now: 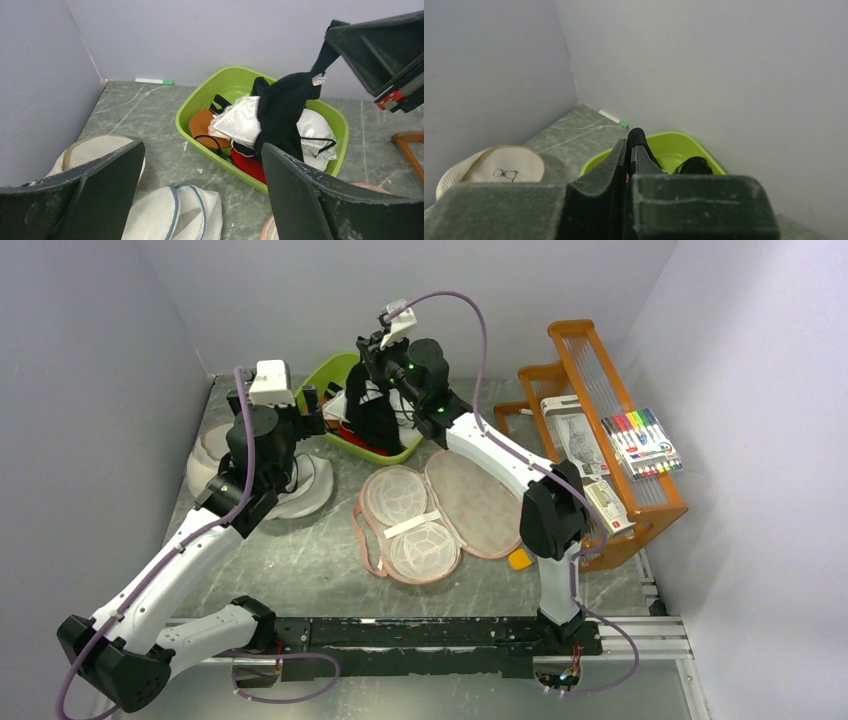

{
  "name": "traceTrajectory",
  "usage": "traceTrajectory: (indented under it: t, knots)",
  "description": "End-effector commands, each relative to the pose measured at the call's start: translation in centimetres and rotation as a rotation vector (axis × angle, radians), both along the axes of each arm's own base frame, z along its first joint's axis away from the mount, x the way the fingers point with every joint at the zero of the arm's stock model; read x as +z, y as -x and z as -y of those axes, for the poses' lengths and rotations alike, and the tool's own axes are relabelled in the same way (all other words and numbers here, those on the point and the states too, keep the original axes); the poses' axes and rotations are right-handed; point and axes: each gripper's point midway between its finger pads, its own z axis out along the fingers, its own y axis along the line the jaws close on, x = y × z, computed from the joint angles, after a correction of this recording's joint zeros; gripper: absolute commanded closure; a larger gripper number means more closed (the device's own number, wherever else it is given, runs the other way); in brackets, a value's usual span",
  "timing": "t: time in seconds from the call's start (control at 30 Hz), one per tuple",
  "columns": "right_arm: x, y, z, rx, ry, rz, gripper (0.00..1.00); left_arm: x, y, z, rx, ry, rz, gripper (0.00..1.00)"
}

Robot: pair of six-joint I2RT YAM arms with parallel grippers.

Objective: Unzip the laundry bag and remove the bra

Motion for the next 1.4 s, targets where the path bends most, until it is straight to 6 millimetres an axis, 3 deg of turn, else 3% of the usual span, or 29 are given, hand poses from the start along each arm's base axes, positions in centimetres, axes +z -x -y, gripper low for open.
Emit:
traceTrajectory:
  t: [0.0,0.17,0.4,0.6,0.77,0.9,1.07,1.17,1.23,1.37]
  knots:
    - [4.2,0.5,-1.3,0.071,-0.090,0.077,1.00,1.9,0.1,-0.7,0.014,0.033,0.053,0.01]
    - [-0.8,-1.9,-2.4,0.046,-0.031,-0.005,1.00,1.9,0.1,-1.0,0.024,0.032,0.052,0.01]
    - [-10.5,-3.9,-2.1,-0.002,0.025,-0.189,1.00,1.9,0.1,-0.9,0.017,0.035,0.053,0.01]
    - [-20.6,-2.2,-2.2,0.038,0.057,-0.409,1.00,1.8,0.0,-0.8,0.013,0.036,0.047,0.01]
    - [-26.2,-1.0,-1.8,0.036,0.075,-0.539,1.00,1.6,-0.1,-0.6,0.002,0.041,0.046,0.01]
    - [-27.0,-1.3,-1.6,0.026,0.109,-0.576,1.00,1.3,-0.4,-0.3,-0.006,0.038,0.031,0.01]
    - [-25.0,-1.4,-0.9,0.014,0.131,-0.553,1.00,1.1,-0.4,-0.3,-0.005,0.036,0.027,0.01]
    - [-24.9,-1.1,-0.2,-0.005,0.159,-0.555,1.00,1.1,-0.4,-0.2,-0.007,0.039,0.029,0.01]
    - [-25.9,-0.4,0.0,0.005,0.176,-0.579,1.00,1.2,-0.4,-0.1,-0.012,0.042,0.028,0.01]
    - [-30.4,0.9,0.2,0.028,0.224,-0.668,1.00,1.0,-0.4,0.0,-0.018,0.044,0.023,0.01]
